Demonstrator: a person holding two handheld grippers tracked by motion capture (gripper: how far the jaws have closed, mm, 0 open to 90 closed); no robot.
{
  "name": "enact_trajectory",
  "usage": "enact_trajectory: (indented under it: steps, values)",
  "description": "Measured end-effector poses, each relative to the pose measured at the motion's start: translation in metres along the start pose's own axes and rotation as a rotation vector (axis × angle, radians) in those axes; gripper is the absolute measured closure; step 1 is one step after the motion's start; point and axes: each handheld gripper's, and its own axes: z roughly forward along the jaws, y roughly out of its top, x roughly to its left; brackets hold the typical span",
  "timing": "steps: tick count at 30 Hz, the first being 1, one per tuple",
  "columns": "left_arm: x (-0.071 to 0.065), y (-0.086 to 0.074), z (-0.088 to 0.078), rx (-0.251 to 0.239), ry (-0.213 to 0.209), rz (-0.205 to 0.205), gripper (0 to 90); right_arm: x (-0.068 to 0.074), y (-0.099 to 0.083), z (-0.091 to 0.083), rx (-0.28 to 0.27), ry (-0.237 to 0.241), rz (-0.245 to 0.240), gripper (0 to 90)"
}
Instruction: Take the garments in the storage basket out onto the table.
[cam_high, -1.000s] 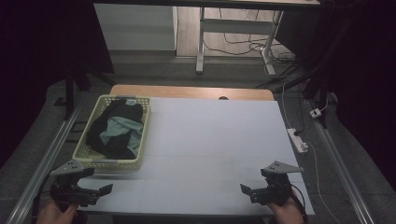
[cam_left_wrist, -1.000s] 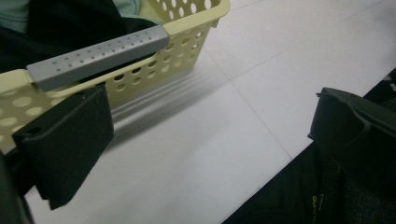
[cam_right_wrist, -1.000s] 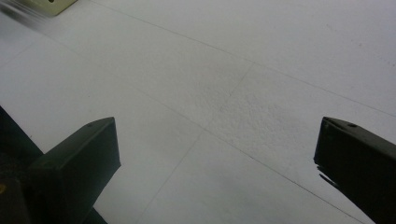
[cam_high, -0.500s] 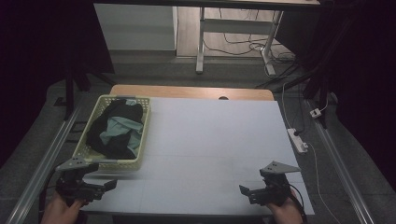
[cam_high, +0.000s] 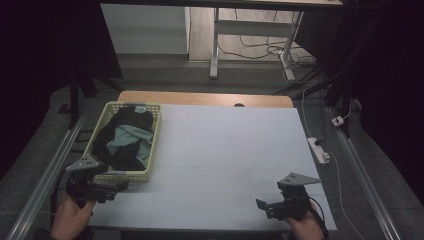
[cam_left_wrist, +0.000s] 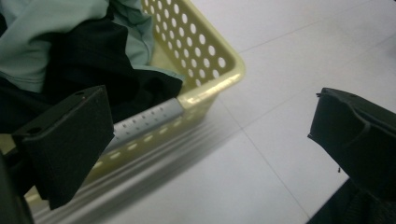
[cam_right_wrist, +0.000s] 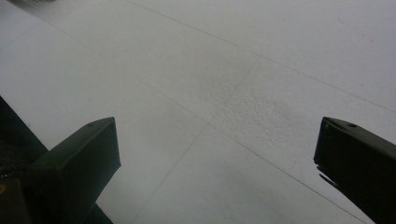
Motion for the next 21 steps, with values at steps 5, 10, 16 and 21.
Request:
enact_trajectory:
  steps: [5,10,16,21]
  values:
    - [0.005,0.005,0.008,0.011,0.005,-0.003,0.0,0.0,0.0,0.0,0.001,0.003,0.004,0.0]
    - [0.011,0.013,0.011,0.001,0.019,0.008,0.0,-0.001,0.0,0.001,0.004,0.007,0.007,0.0]
    - [0.023,0.022,0.014,-0.009,0.049,0.007,0.0,-0.001,0.0,0.001,0.011,0.006,0.006,0.0]
    - [0.031,0.029,0.019,-0.001,0.056,-0.004,0.0,-0.001,0.0,0.002,0.015,0.005,0.006,0.0]
